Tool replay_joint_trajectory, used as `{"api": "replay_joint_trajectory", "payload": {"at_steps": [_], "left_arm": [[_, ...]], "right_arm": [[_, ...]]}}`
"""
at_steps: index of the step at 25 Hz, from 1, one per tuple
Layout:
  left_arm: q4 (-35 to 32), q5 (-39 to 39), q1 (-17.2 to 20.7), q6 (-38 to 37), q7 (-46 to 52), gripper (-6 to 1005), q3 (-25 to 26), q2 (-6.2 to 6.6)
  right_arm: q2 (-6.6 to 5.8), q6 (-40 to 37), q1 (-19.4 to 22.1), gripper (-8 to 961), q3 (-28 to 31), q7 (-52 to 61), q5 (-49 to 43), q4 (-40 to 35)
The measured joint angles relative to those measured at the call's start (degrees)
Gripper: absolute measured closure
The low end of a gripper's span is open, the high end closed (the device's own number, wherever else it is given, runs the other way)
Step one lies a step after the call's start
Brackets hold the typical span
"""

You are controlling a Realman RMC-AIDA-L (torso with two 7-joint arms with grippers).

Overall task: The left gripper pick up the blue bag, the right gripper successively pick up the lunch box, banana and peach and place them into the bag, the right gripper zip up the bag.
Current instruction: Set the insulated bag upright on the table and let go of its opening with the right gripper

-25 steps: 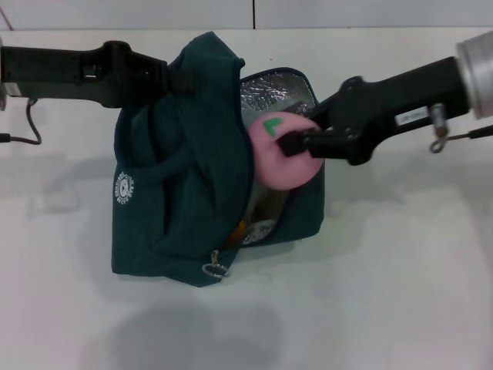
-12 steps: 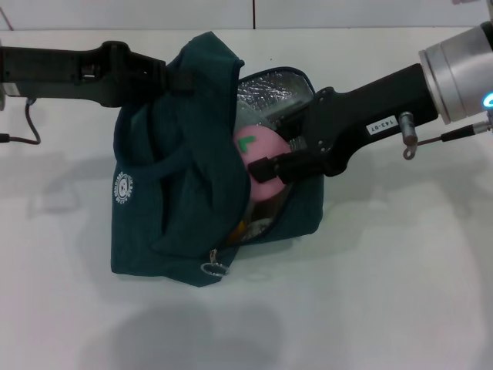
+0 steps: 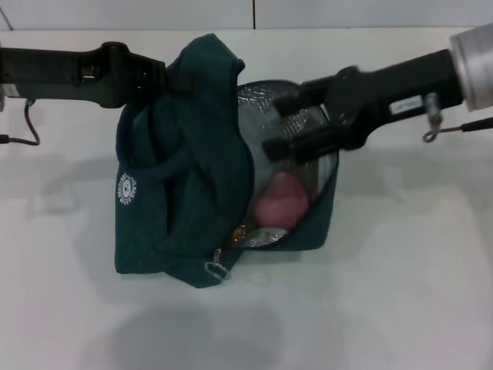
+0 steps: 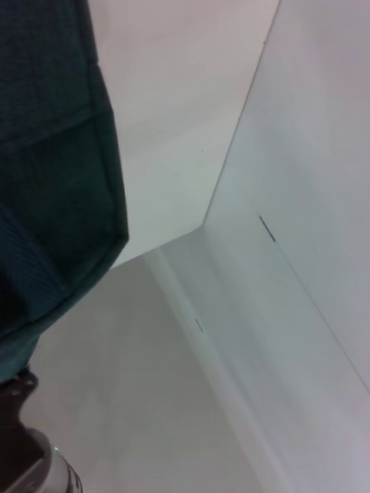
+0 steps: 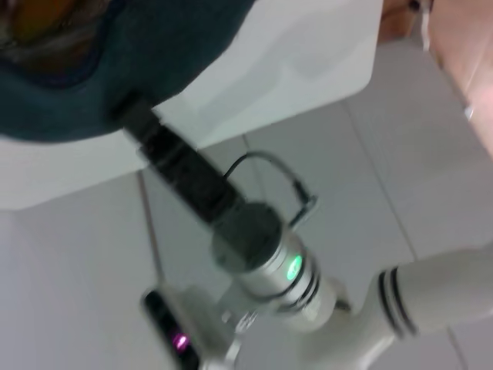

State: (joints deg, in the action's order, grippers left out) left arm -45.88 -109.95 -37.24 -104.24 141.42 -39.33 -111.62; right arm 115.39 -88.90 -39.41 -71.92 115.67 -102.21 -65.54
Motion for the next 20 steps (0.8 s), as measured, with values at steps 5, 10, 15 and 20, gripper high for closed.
{"api": "replay_joint_trajectory", "payload": {"at_steps": [5,10,15,20], "left_arm": [[0.0,0.0,0.33,-0.06,-0.38,959,0.04,-0.15],[0.06,-0.01,0.24,-0.08,-0.58,959,0.03,-0.39],[0.09,-0.01,-0.03,-0.09,-0.62,959,-0.31,-0.55],[0.09,-0.01,-0.24,-0.08,-0.62,959,-0.42,-0.7]], "right_arm": [[-0.1,-2.59,7.67,128,10.73,2.27,7.39,1.71],[-0.68,-3.91,14.33,147,17.39,4.05,14.87,13.92],[-0.62,-3.23,14.38,168,19.07,1.55,15.48,30.72],[-0.08,-0.49,10.43,189,18.06,-1.56,14.95,41.45]]}}
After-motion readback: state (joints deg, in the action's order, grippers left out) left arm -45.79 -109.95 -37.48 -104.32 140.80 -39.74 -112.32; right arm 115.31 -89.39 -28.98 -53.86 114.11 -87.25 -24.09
